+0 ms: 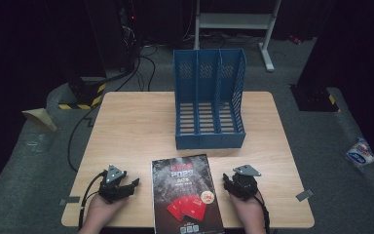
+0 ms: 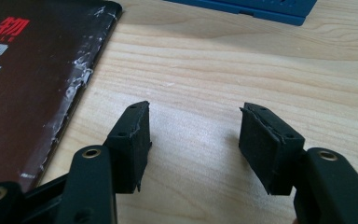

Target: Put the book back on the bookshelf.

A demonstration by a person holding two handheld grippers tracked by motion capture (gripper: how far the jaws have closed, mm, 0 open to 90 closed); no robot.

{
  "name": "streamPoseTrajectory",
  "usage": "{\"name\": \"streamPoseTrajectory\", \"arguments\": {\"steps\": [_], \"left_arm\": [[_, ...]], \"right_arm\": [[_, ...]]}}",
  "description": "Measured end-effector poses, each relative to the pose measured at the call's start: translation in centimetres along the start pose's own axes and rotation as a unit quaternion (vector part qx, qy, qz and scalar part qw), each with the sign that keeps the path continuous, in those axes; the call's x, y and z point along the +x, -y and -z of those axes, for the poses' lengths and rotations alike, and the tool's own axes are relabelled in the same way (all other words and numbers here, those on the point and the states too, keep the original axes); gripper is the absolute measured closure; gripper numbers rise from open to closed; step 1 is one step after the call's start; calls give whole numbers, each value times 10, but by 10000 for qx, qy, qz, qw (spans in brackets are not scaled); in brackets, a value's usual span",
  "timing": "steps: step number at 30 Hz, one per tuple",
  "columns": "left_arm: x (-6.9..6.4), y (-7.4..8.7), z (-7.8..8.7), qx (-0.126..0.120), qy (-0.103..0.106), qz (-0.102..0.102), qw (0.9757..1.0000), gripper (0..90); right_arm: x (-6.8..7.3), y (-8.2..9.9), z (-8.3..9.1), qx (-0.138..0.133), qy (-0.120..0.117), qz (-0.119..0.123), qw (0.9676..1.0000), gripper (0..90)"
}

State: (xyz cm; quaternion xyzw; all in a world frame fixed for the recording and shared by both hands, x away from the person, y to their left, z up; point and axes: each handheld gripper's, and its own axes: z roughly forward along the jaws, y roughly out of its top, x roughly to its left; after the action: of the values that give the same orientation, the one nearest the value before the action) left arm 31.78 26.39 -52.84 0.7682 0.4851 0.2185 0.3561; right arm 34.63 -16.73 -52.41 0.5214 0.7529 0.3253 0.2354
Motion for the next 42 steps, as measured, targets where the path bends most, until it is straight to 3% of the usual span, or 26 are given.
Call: {"name": "streamPoseTrajectory", "arguments": {"steps": [2, 8, 13, 18, 22, 26, 32, 35, 37, 38, 39, 40, 42], "left_arm": [[-1, 0, 0, 7, -45, -69, 10000, 374], [-3, -1, -1, 25, -93, -19, 10000, 360], [-3, -1, -2, 20, -156, 7, 9999, 340], [-7, -1, -1, -24, -333, -149, 9993, 343], [-6, 1, 1, 3, -317, -48, 9995, 317], [-3, 1, 1, 16, -177, 92, 9998, 336], [-6, 3, 3, 17, -150, -9, 9999, 357], [-9, 4, 5, 18, -127, 53, 9999, 369], [-14, 3, 7, 56, 103, 210, 9997, 375], [-14, 3, 7, 56, 103, 210, 9997, 387], [-20, 1, 7, 92, 234, 225, 9994, 431], [-20, 1, 7, 92, 234, 225, 9994, 493], [-32, 0, 6, 111, 55, -175, 9998, 546]], "right_arm": [[0, -1, -1, 5, 22, -21, 10000, 430], [1, -1, -1, -15, 67, -5, 10000, 432], [1, 0, 1, 16, -23, 48, 10000, 413], [-2, 1, 2, 2, -133, -33, 9999, 417], [-2, 0, 1, 1, -121, -24, 9999, 420], [-2, 0, 1, -9, -126, -54, 9999, 428], [-7, 1, 4, -111, -185, -195, 9996, 522], [-7, 1, 5, -153, -222, -179, 9995, 543], [-6, 1, 8, -190, -314, -169, 9992, 548], [-5, 1, 9, -208, -382, -206, 9988, 546], [-4, 1, 10, -239, -471, -245, 9983, 546], [-1, 1, 12, -248, -482, -233, 9983, 546], [4, 0, 13, -267, -471, -126, 9985, 546]]}}
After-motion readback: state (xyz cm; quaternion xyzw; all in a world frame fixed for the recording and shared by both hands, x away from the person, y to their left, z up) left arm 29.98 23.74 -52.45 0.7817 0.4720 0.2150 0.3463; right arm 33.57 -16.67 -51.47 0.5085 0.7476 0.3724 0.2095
